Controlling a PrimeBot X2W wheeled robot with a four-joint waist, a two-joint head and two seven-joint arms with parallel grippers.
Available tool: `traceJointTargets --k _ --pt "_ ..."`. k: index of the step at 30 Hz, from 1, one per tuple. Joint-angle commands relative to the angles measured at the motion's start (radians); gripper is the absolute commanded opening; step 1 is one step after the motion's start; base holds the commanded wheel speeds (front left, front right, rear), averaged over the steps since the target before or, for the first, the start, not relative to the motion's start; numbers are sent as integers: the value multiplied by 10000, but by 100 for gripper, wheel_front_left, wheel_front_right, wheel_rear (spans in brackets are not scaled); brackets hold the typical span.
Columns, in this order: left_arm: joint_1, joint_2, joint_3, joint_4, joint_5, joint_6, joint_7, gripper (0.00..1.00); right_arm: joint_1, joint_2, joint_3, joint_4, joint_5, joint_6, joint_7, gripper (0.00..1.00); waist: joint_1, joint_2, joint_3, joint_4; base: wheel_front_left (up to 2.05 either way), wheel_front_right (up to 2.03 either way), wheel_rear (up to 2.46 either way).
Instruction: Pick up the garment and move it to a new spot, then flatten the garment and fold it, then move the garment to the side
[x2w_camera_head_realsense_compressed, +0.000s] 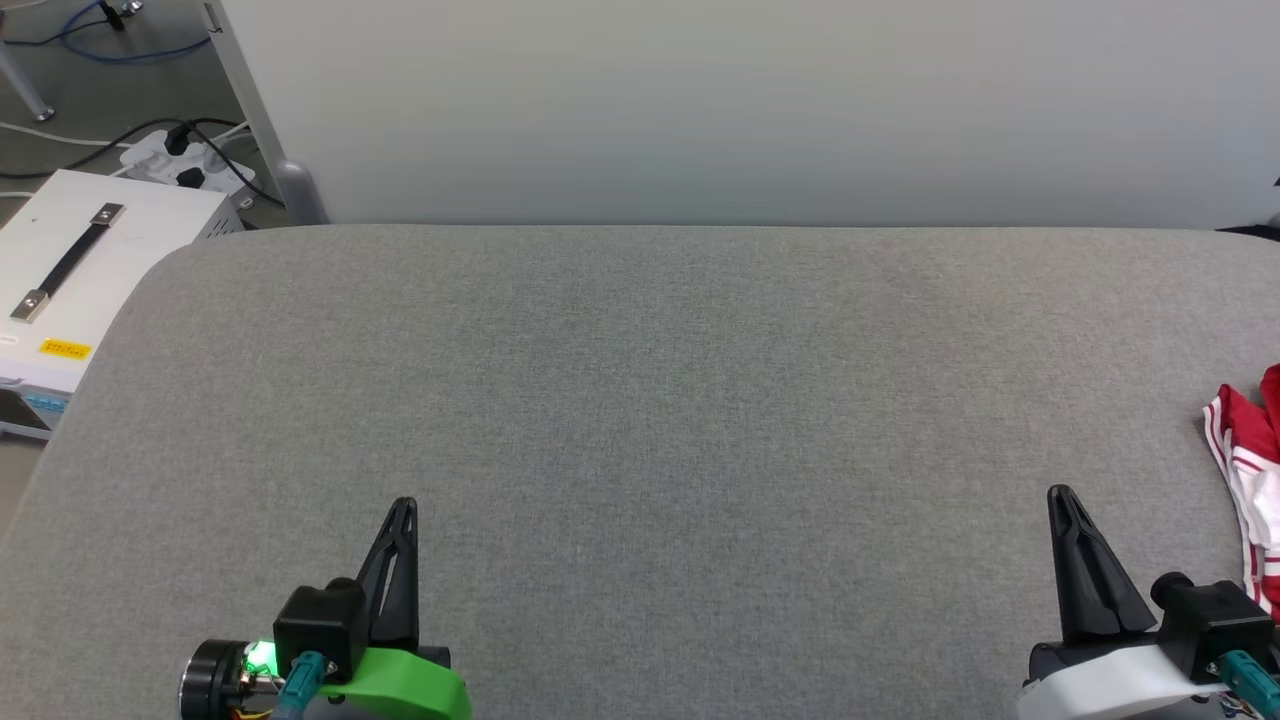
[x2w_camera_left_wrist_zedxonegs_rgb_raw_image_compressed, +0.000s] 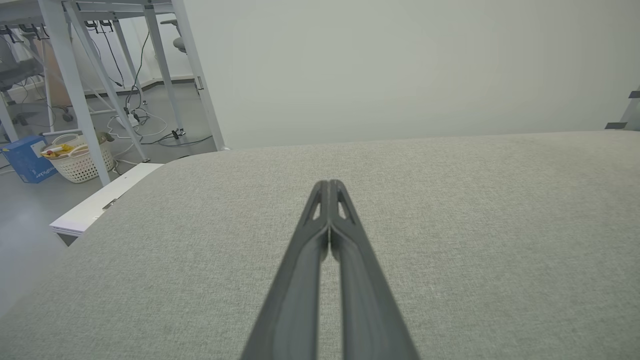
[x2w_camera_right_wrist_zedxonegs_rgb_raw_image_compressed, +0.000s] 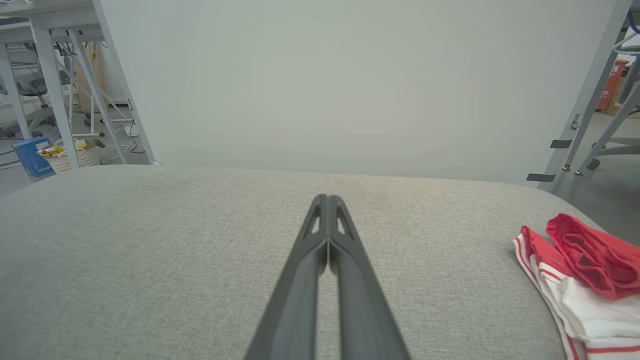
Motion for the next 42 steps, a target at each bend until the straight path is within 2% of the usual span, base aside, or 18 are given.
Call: traceJointTargets --k 1,42 --pt "-81 -47 43 -73 52 29 48 0 -141 3 20 32 -87 -1 84 0 0 0 0 -3 0 0 0" --pt "-320 -177 252 -356 234 138 910 0 -552 11 152 129 -397 -4 950 0 0 0 -7 -89 0 0 0"
